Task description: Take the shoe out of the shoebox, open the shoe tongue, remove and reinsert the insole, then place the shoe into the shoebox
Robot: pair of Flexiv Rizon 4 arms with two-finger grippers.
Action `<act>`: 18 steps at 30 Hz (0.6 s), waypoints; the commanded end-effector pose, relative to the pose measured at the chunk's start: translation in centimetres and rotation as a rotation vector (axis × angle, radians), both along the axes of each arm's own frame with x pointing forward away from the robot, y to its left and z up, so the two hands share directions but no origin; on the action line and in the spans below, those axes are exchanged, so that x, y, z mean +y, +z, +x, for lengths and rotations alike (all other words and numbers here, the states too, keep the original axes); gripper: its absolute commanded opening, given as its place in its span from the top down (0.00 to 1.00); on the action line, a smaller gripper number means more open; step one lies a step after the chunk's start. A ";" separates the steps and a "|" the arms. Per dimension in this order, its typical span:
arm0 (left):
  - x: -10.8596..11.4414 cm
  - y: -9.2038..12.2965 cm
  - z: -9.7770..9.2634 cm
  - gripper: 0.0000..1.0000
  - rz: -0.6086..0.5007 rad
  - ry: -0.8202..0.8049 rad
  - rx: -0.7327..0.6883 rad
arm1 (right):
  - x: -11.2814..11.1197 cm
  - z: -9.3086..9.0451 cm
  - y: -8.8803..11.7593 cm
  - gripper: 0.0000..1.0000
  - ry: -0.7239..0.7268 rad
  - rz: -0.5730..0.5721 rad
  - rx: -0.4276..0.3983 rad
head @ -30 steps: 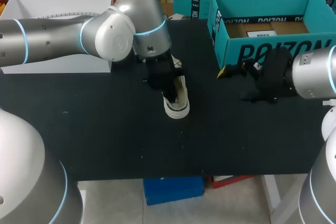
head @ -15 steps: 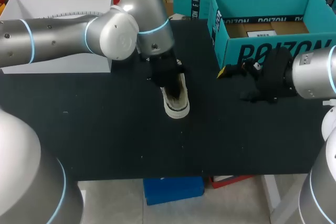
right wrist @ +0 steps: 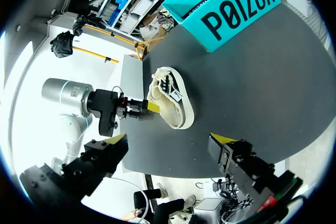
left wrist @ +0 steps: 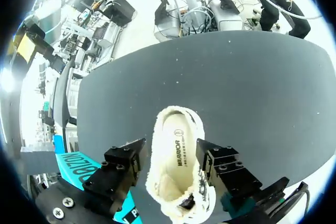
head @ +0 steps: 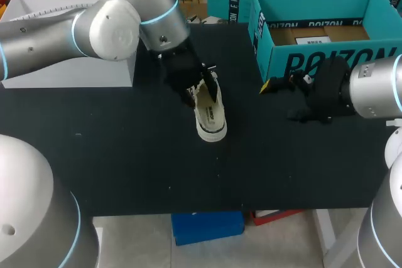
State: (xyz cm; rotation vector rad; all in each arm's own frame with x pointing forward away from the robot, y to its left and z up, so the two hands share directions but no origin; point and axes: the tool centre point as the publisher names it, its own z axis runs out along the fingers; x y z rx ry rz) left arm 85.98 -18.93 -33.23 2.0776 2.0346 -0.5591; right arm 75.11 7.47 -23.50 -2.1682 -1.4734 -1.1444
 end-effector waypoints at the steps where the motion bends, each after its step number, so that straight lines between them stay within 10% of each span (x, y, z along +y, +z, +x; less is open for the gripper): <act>1: 1.4 2.8 -1.3 0.00 0.027 0.021 -0.036 | 0.3 0.1 0.0 0.00 -0.003 -0.004 0.001; 18: 2.0 3.3 -1.3 0.00 0.049 0.025 -0.047 | 0.3 0.1 0.0 0.00 -0.003 -0.004 0.001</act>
